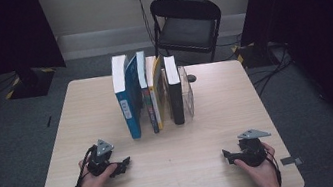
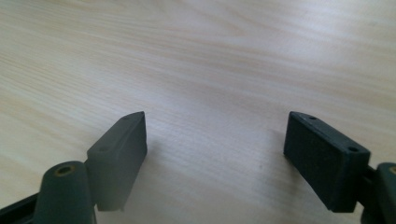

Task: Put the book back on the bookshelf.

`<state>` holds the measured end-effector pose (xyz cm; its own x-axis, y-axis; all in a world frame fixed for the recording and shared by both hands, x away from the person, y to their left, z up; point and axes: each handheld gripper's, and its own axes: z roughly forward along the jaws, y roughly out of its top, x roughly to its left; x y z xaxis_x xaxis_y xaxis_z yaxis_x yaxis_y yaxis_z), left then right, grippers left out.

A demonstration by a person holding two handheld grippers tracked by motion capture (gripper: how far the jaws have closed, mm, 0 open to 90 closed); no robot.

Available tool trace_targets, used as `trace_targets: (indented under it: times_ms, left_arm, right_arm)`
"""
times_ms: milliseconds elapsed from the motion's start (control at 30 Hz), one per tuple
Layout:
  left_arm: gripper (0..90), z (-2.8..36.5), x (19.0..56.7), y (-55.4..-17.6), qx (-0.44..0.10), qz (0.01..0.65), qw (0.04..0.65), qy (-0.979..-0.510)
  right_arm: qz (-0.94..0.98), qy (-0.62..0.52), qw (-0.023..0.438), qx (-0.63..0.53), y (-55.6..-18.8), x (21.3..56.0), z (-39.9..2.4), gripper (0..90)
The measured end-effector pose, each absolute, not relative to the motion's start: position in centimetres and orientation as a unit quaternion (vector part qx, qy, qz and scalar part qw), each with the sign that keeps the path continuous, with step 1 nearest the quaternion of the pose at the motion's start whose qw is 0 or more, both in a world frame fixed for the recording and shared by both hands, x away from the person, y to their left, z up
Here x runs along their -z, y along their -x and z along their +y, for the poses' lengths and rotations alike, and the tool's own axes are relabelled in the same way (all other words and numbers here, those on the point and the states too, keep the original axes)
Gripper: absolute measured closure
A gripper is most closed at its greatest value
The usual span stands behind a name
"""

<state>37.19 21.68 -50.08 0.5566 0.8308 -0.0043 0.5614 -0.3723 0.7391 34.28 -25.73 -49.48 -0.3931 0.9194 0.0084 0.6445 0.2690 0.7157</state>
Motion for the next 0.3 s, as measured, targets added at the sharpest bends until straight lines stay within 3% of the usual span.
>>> trace_targets:
  times_ms: [300]
  left_arm:
    - [14.9, 21.68, 50.08, -37.19, -0.189, 0.432, 0.357, -0.807]
  right_arm:
    - [0.764, -0.502, 0.227, -0.335, -34.07, 49.92, -25.53, 18.5]
